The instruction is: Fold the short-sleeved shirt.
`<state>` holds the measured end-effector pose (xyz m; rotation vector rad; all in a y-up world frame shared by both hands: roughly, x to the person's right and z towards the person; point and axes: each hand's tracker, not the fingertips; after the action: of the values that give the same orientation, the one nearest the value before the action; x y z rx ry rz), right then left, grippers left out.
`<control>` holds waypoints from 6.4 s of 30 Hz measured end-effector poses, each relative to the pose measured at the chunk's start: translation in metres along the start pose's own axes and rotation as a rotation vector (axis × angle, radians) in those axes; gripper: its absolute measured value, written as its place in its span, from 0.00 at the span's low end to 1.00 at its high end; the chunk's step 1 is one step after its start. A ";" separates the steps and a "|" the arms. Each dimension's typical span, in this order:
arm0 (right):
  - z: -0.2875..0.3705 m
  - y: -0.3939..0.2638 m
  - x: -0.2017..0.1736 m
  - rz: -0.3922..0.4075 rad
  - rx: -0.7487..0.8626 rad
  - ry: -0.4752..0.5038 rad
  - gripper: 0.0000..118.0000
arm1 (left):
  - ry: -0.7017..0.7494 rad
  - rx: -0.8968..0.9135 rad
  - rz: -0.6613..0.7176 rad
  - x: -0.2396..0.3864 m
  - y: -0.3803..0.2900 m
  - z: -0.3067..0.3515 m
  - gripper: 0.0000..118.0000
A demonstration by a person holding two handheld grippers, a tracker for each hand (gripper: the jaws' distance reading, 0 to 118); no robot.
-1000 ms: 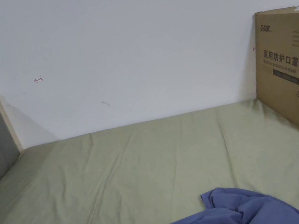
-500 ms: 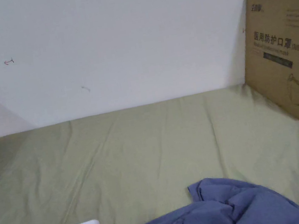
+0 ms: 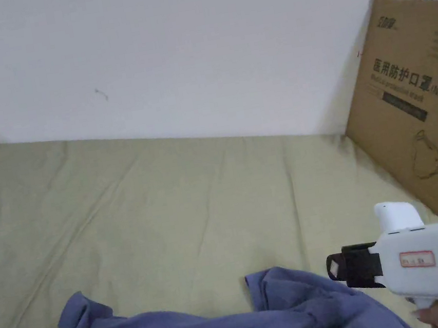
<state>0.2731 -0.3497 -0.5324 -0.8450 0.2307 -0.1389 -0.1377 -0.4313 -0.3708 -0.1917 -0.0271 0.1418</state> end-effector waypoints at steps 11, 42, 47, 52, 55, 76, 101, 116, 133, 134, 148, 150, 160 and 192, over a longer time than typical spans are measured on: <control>-0.149 0.028 0.004 0.135 -0.421 -0.158 0.95 | -0.009 -0.122 0.080 -0.016 -0.011 -0.017 0.04; 0.291 0.190 -0.055 -0.020 0.504 -0.082 0.01 | 0.006 0.104 -0.135 0.032 0.356 -0.012 0.04; 0.317 0.255 -0.074 0.015 0.615 -0.146 0.01 | 0.041 0.143 -0.139 0.052 0.417 -0.044 0.04; 0.338 0.313 -0.091 0.036 0.772 -0.217 0.01 | 0.059 0.242 -0.146 0.073 0.470 -0.075 0.04; 0.343 0.332 -0.100 0.080 0.845 -0.302 0.01 | 0.076 0.300 -0.131 0.082 0.483 -0.091 0.04; 0.035 -0.033 0.033 -0.004 0.113 -0.289 0.01 | -0.034 -0.562 -0.117 0.062 0.072 -0.108 0.04; 0.132 -0.202 0.034 -0.075 -0.141 -0.123 0.24 | -0.087 -0.804 0.080 0.020 0.021 0.049 0.33; 0.255 -0.175 -0.050 -0.039 0.556 0.008 0.58 | -0.109 -0.123 0.025 0.014 0.121 0.148 0.20; 0.187 -0.128 -0.055 -0.088 0.497 0.018 0.00 | -0.021 -0.672 -0.012 -0.061 0.117 -0.185 0.66; 0.179 -0.127 -0.053 -0.092 0.482 0.021 0.00 | -0.006 -0.717 -0.017 -0.064 0.103 -0.206 0.92; 0.125 -0.114 -0.014 -0.081 0.344 0.012 0.00 | -0.036 -0.729 -0.398 -0.034 0.040 -0.254 0.02; 0.117 -0.093 0.009 -0.073 0.372 -0.004 0.00 | -0.027 -0.682 -0.424 -0.035 0.054 -0.237 0.02; -0.048 0.061 0.148 -0.251 0.007 -0.174 0.98 | -0.024 -0.534 -0.256 -0.052 0.096 -0.170 0.02; 0.198 0.104 0.076 -0.118 0.117 -0.076 0.02 | -0.107 -0.351 -0.156 -0.045 0.237 -0.063 0.02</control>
<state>0.4004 -0.1540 -0.4952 -0.7458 0.0999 -0.2283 -0.2126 -0.2196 -0.4790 -0.5307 -0.1735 -0.0098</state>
